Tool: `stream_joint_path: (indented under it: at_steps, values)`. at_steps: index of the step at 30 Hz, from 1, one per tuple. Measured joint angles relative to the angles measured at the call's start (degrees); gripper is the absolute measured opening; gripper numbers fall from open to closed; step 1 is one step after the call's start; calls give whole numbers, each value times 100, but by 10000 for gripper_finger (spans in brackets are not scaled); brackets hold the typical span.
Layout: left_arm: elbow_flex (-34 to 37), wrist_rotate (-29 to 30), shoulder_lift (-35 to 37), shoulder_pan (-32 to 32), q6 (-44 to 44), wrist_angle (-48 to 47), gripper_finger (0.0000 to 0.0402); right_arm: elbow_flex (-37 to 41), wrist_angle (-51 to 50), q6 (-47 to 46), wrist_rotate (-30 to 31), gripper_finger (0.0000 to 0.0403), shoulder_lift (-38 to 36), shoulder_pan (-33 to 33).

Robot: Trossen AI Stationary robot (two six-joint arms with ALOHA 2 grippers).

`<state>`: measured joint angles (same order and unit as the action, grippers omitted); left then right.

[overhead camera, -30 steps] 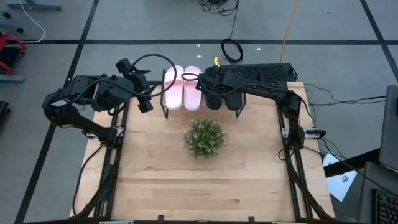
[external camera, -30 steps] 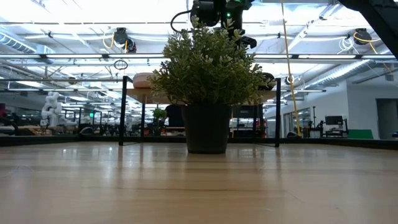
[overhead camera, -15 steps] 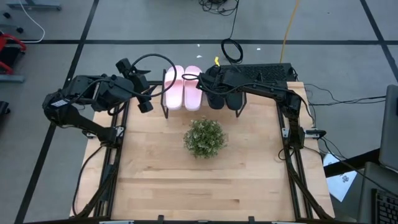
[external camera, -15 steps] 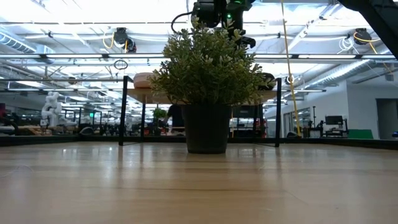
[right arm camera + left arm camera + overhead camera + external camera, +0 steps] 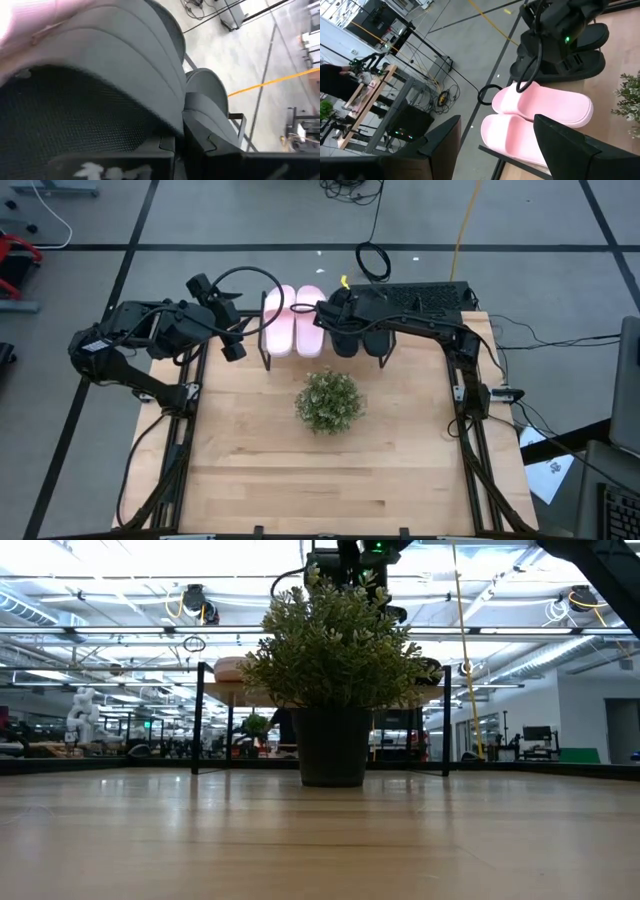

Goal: Pick and place slides into the shelf
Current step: Put the black slipper on the shelf

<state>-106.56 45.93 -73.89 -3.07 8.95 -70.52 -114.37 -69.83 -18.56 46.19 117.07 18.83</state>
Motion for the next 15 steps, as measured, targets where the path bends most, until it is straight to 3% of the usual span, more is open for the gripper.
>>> stream_joint_path:
  at_steps: [15]
  values:
    - [0, -94, 2, 0, 4, 2, 255, 1, 212, 418, 21, 12, 35, -59]
